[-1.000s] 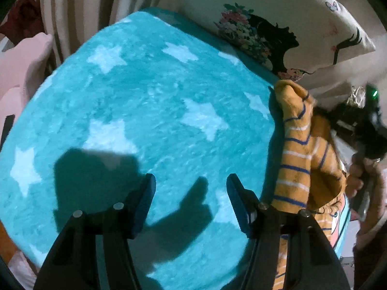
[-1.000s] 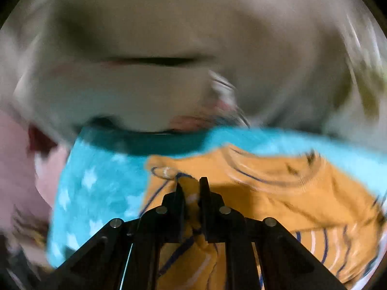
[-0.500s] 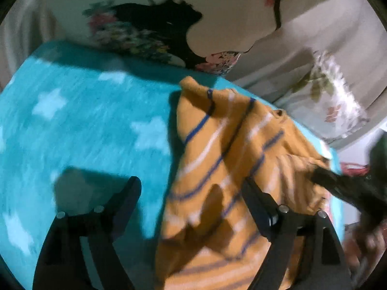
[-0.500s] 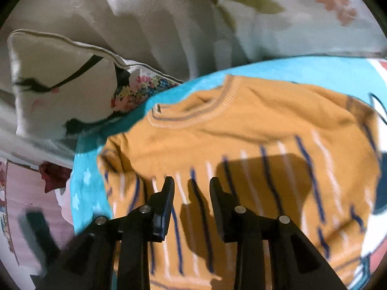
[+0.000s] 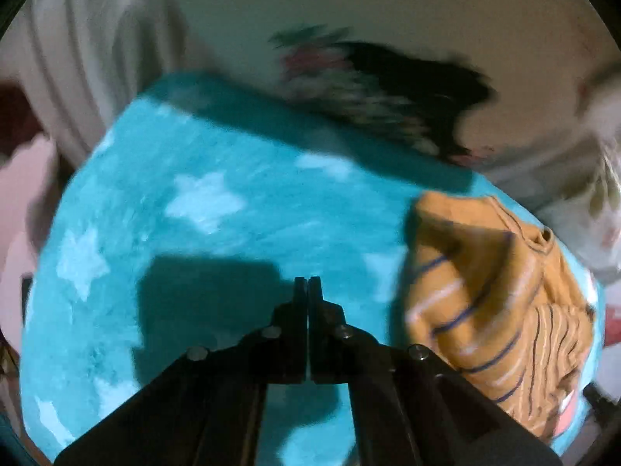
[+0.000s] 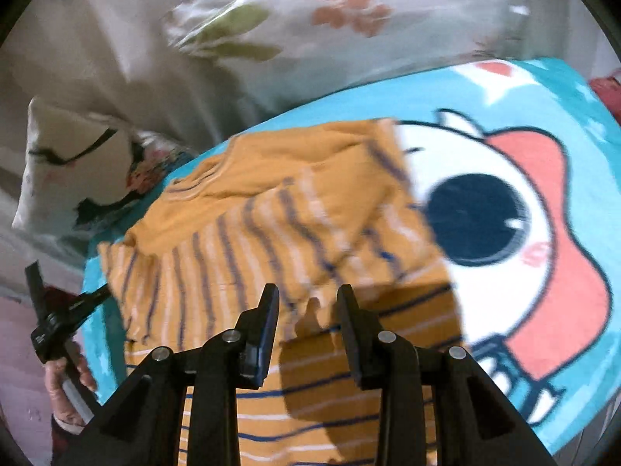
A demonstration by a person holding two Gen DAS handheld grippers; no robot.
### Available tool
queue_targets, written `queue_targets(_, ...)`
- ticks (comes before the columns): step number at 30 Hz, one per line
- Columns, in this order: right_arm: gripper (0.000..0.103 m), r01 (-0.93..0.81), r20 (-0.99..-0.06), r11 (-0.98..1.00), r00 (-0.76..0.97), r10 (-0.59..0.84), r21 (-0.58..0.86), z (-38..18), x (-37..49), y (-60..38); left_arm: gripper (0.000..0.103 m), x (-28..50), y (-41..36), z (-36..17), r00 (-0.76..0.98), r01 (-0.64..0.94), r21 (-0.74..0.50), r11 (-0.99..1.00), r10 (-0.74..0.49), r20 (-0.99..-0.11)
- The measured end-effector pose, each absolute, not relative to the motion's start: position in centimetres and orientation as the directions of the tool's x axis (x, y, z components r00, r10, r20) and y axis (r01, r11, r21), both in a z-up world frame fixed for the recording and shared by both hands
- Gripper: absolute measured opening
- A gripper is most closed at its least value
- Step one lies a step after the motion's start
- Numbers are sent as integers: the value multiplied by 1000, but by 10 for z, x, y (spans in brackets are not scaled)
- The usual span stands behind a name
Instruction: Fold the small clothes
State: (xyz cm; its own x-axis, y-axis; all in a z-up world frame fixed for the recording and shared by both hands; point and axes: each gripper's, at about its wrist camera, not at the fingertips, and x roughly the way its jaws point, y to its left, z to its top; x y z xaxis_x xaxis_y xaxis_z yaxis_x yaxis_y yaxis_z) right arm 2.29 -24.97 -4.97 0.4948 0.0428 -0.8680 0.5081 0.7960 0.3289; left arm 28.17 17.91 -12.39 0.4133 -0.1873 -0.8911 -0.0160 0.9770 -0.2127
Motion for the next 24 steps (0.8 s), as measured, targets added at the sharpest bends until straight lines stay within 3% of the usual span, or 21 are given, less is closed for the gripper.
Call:
queue_targets(3, 34, 544, -882, 784, 471, 10, 300, -53, 9, -264, 0, 276, 191, -115, 443, -5, -263, 965, -234, -866)
queue_targets(4, 34, 552, -886, 782, 464, 1, 290, -54, 6, -267, 5, 271, 190, -110, 454, 13, -267, 964, -243, -857)
queue_targets(6, 34, 556, -890, 784, 456, -11, 276, -54, -1, -272, 21, 263, 184, -105, 456, 53, -264, 963, -259, -852)
queue_targets(8, 34, 562, -889, 783, 458, -26, 267, -51, -1, -274, 48, 260, 174, -100, 468, 72, -250, 966, -254, -846)
queue_targets(13, 34, 468, -863, 827, 503, 40, 311, -36, 32, -242, 48, 243, 167, -90, 492, 61, -212, 975, -215, -844)
queue_targets(20, 34, -30, -772, 885, 476, 421, 465, -16, 123, -80, 54, 200, 214, -91, 484, -26, -227, 974, -187, -855)
queue_targets(22, 38, -111, -792, 908, 455, 407, 403, -18, 142, -41, 54, 189, 232, -96, 470, -67, -234, 970, -176, -865)
queue_targets(24, 39, -105, -871, 976, 441, 216, 189, -34, 169, -8, 54, 181, 247, -100, 463, -100, -244, 965, -172, -870)
